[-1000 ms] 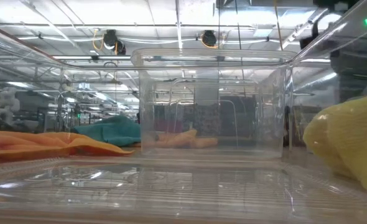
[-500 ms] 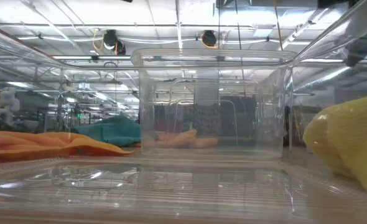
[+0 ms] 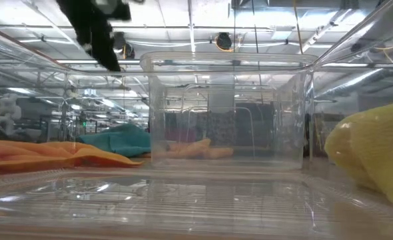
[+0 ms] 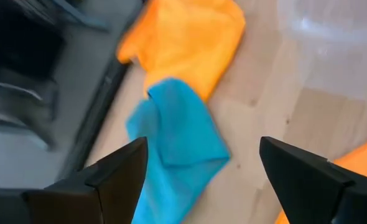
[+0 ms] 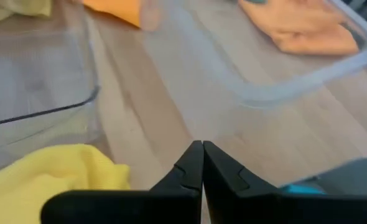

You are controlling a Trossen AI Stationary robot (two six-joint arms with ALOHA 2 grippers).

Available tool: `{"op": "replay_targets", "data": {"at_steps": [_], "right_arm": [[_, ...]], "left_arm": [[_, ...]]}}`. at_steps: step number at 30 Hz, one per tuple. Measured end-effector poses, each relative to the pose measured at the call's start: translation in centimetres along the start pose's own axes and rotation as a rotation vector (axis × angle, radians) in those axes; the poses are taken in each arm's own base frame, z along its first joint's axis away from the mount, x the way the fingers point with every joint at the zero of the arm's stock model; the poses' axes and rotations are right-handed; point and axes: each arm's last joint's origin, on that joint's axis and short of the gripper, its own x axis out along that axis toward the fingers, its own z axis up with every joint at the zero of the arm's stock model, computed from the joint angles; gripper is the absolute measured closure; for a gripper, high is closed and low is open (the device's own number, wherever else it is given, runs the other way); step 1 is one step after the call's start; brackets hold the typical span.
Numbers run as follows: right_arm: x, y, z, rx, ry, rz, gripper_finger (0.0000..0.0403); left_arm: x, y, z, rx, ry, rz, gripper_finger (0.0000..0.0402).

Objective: Sort microfiber towel by color & place in baskets
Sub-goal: Put the blue microfiber cloth into the gray bin

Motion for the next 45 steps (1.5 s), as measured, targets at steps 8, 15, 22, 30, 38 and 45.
{"op": "replay_targets", "data": {"at_steps": [8, 15, 22, 30, 38, 45], "right_arm": [[0.6, 0.7, -0.5, -0.060, 0.026, 0.003, 0.0403], [0.3, 0.4, -0.2, -0.055, 0.022, 0.013, 0.0403], [0.3, 0.6, -0.2, -0.045, 0.017, 0.021, 0.0403], [0.4, 0.5, -0.1, -0.044, 0.016, 0.018, 0.0403], [0.4, 0.5, -0.1, -0.051, 0.014, 0.018, 0.0403], [0.4, 0.5, -0.1, -0.045, 0.014, 0.019, 0.0403]], "left_arm": [[5.4, 5.2, -1.2, -0.078, 0.082, -0.100, 0.0089], [7.7, 8.3, -2.5, -0.209, 0.130, -0.149, 0.0089], [10.4, 8.4, -3.0, -0.251, 0.229, -0.165, 0.0089], [13.7, 7.9, -2.9, -0.221, 0.286, -0.056, 0.0089], [15.9, 7.0, -3.4, -0.199, 0.356, -0.061, 0.0165], [18.0, 6.2, -4.3, -0.180, 0.434, -0.073, 0.0306]]}}
